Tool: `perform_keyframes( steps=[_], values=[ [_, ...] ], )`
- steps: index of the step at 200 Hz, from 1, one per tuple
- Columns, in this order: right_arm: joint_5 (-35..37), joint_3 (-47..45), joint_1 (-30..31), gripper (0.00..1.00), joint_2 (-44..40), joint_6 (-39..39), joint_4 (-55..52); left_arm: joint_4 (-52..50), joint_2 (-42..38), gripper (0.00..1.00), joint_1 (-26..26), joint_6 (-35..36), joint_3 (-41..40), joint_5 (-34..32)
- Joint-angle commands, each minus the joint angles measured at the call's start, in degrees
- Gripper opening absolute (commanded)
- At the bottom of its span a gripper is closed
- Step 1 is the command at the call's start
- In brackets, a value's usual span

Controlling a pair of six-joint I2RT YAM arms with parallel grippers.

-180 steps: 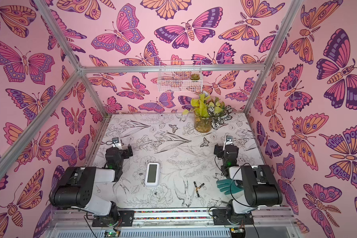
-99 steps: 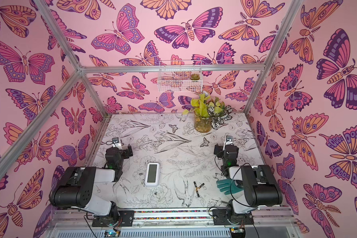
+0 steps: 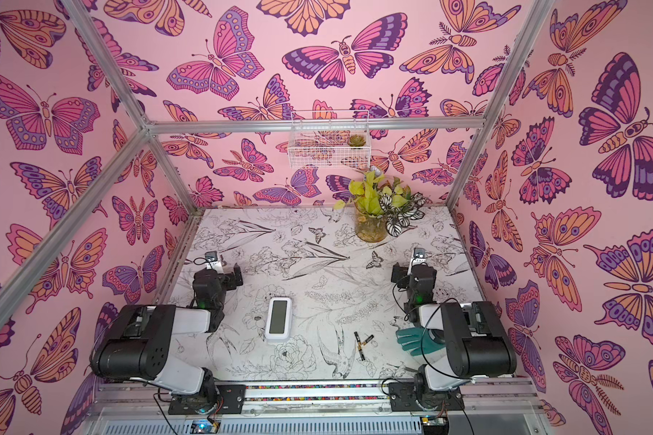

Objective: Insert the battery into the alarm
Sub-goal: Adjust the alarm at the center of the board.

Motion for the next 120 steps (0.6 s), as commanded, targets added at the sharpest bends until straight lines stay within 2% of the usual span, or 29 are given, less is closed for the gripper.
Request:
perform_keyframes(
  steps=[1,58,71,83,97,104,120],
  values=[
    [0.83,1.07,-0.26,0.99,-0.76,0.79,0.0,0.77,0.24,1.0,0.4,-0.37,-0.23,1.02],
    [0.77,0.48,-0.27,0.99,-1.0,0.36,1.33,0.93,0.06,1.0,0.36,-0.15,-0.4,1.04],
    [0.79,-0.06,0.77,0.99,-3.58,-1.21,1.74,0.82,-1.15,1.0,-0.46,0.97,-0.5,0.53],
    [4.91,0.91,3.2,0.99,-10.49,-1.63,-6.55,-2.64,-5.98,1.0,-3.67,3.46,-0.51,-3.42],
    [7.11,5.82,4.29,0.99,-19.72,2.43,-24.95,-10.73,-14.32,1.0,-9.23,5.33,1.25,-12.25],
    [8.97,8.72,4.27,0.99,-22.89,7.39,-33.62,-17.98,-19.86,1.0,-10.45,0.52,3.01,-15.27],
    [13.23,13.95,4.02,0.99,-27.66,22.01,-51.65,-34.65,-28.65,1.0,-10.41,-16.1,6.35,-15.6]
  ],
)
